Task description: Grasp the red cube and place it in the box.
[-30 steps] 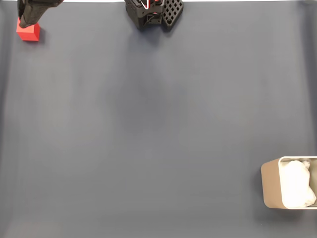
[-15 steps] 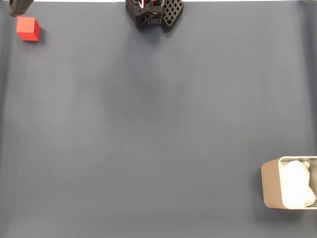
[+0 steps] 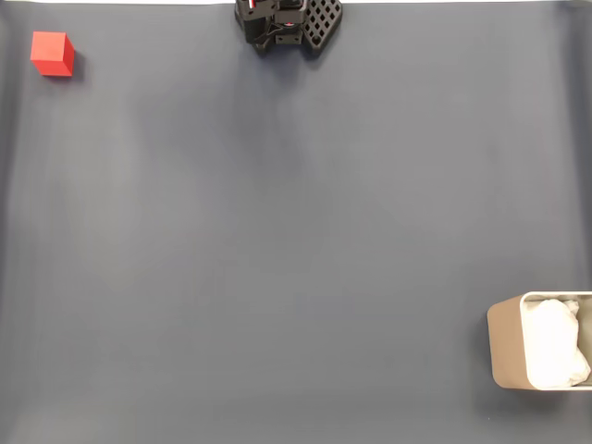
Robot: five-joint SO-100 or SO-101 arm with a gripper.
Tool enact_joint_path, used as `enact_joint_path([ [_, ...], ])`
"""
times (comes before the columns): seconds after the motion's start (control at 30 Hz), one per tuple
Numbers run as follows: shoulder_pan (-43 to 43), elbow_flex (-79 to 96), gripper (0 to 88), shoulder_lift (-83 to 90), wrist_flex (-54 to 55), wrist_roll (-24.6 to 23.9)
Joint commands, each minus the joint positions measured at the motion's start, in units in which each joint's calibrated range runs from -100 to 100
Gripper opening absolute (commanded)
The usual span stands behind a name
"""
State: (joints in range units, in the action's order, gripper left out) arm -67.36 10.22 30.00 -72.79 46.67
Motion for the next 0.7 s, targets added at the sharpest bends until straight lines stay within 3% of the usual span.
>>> enact_joint_path([
  [0.0,-1.18,0.37,0.0,-0.11,1.56,0.44],
  [0.67,-1.6,6.85,0.4,-1.75,7.05,-0.29],
])
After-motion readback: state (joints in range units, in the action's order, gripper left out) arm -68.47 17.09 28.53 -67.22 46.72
